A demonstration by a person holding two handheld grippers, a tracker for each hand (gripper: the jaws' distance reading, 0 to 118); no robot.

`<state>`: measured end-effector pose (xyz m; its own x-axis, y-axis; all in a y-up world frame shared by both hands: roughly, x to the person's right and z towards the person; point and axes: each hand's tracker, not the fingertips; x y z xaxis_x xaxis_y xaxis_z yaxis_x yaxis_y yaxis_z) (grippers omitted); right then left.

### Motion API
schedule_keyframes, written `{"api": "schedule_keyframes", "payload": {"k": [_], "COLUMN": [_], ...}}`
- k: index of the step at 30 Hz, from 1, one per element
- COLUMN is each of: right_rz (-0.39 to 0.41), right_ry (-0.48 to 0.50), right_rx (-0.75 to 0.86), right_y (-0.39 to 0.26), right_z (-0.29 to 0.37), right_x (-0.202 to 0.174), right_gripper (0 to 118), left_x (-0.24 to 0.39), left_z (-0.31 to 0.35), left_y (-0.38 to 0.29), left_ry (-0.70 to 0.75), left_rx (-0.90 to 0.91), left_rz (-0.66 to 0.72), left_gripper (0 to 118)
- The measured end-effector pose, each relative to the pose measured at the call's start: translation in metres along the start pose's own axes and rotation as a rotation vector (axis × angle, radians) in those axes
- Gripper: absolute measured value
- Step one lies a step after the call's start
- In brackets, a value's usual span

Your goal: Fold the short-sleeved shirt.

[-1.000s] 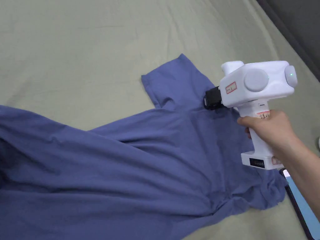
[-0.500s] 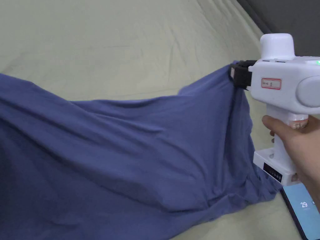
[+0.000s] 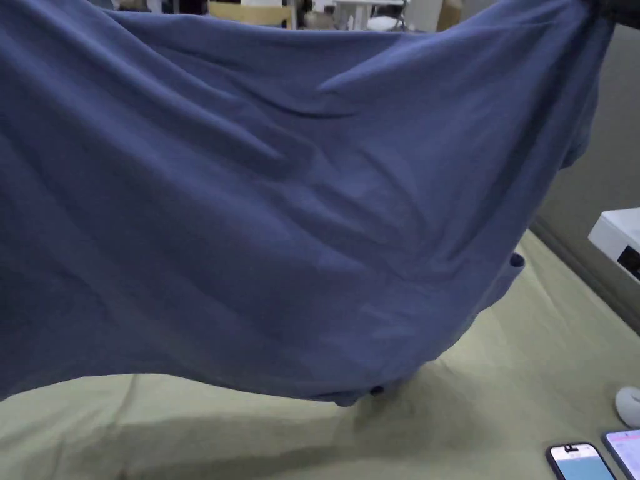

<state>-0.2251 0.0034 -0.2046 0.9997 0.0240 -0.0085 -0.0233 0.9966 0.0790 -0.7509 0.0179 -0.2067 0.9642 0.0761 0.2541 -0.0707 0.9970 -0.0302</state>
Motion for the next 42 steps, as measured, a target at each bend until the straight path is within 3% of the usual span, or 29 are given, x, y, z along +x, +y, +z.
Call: {"api": "schedule_keyframes", "payload": {"k": [6,12,23,31,36,42], "right_rz": [-0.011,-0.008,-0.031,0.070,0.039,0.067], "right_ry": [0.016,0.001,-0.075,-0.096,-0.074,-0.072], "right_rx": [0.032,0.042,0.080,-0.048,-0.207,-0.322], "right_y": [0.058,0.091,0.127,0.026,-0.100,-0.179], "right_z": [-0.059,-0.150,-0.276,-0.333,-0.357,-0.368], "right_x": [-0.003,-0.013,-0.036,-0.048,-0.049,-0.049], "right_gripper": [5,5,5,5,5,5], "left_x": [-0.005,-0.034,-0.085,-0.108,-0.116,-0.119], "left_z": [-0.036,-0.114,-0.241,-0.322,-0.356,-0.376], "left_y": [0.068,0.105,0.112,0.000,-0.119,-0.187], "left_ry": [0.153,0.196,0.305,0.345,0.340,0.322], "left_rx": [0.017,-0.031,-0.009,-0.186,-0.350,-0.448], "left_rz": [-0.092,-0.089,-0.095,-0.145,-0.099,-0.061], "left_gripper": [3,3,3,3,3,3]}}
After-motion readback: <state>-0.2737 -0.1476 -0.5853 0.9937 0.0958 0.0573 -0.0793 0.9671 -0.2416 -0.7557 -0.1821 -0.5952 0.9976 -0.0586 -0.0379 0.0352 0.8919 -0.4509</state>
